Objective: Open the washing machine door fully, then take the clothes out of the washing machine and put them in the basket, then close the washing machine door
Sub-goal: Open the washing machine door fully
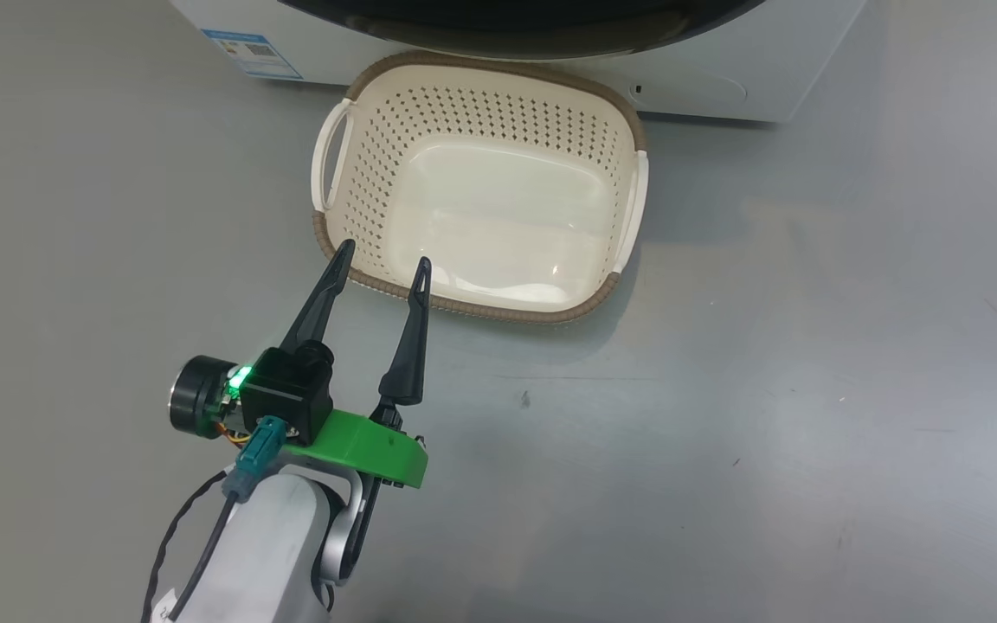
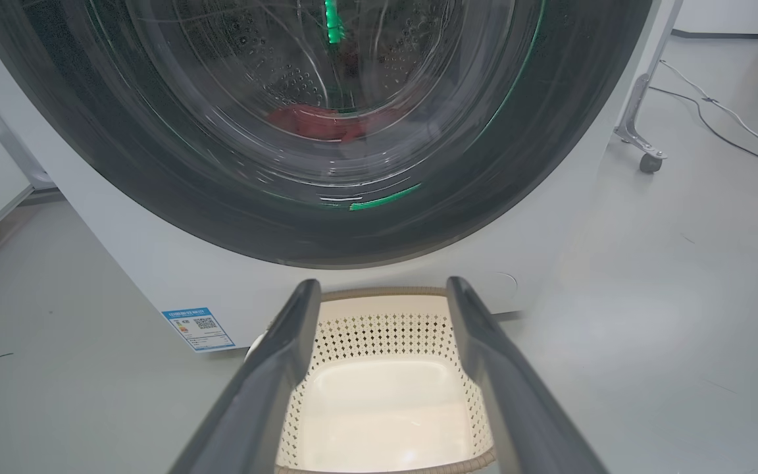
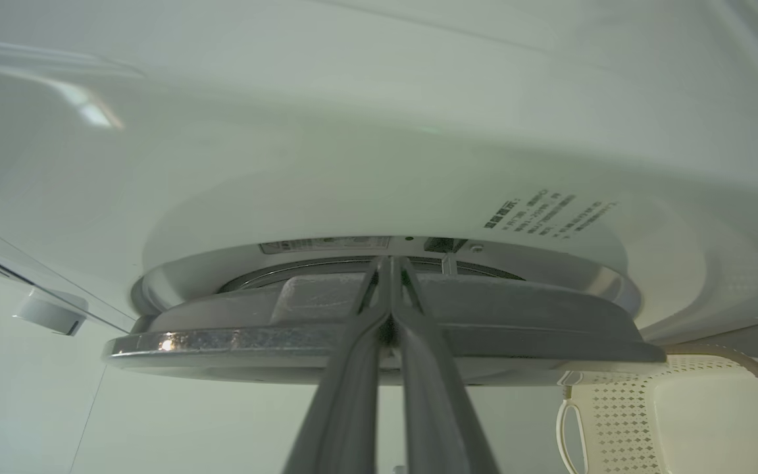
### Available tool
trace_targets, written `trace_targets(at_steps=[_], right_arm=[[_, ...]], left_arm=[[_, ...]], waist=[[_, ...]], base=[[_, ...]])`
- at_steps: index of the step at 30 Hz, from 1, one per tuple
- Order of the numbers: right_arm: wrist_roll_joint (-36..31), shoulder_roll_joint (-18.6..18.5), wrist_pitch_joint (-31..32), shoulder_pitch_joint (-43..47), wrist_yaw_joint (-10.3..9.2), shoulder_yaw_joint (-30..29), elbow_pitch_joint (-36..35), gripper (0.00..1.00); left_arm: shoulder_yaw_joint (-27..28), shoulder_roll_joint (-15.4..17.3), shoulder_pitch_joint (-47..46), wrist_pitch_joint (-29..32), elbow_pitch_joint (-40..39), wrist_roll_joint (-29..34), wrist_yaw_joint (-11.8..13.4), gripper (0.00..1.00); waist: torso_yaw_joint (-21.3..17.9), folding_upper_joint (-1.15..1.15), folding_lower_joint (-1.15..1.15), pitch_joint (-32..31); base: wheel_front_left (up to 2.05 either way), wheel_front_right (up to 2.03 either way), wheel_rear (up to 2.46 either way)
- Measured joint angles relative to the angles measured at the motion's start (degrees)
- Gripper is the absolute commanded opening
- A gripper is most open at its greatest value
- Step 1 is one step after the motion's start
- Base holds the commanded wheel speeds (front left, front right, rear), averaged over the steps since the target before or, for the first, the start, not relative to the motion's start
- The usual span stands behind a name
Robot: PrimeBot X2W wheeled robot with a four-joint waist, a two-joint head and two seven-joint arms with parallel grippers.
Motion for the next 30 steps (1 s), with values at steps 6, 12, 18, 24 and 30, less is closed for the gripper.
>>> trace_targets(at_steps=[6, 12, 18, 24, 30], right_arm=[[-0.7, -1.2, 1.9, -3.8, -0.54, 1.2, 1.8, 0.0], [-1.3, -1.5, 3.2, -6.9, -1.09, 2.5, 4.0, 0.0], [-1.0, -1.3, 4.5, -9.4, -1.76, 2.4, 6.0, 0.0], [-0.8, -1.6, 6.0, -11.2, -1.9, 2.6, 8.2, 0.0], [0.1, -2.3, 8.1, -11.7, -1.9, 2.9, 10.0, 0.0]], left_arm=[[-1.5, -0.1, -0.1, 0.0, -0.3, -1.1, 0.0, 1.0], [-2.0, -0.2, -0.7, 0.0, -1.0, -2.2, 0.0, 1.0], [-2.3, -0.2, -0.9, 0.0, -1.4, -2.6, 0.0, 1.0], [-2.6, -0.3, -1.2, 0.0, -1.6, -2.6, 0.0, 1.0], [-2.6, -0.3, -1.5, 0.0, -1.7, -2.6, 0.0, 1.0]], waist=[[2.2, 0.0, 0.0, 0.7], [4.2, 0.0, 0.0, 1.4], [5.3, 0.0, 0.0, 2.2], [5.8, 0.0, 0.0, 2.7], [5.8, 0.0, 0.0, 2.8]], base=[[0.0, 0.0, 0.0], [0.0, 0.0, 0.0], [0.0, 0.0, 0.0], [0.0, 0.0, 0.0], [0.0, 0.0, 0.0]])
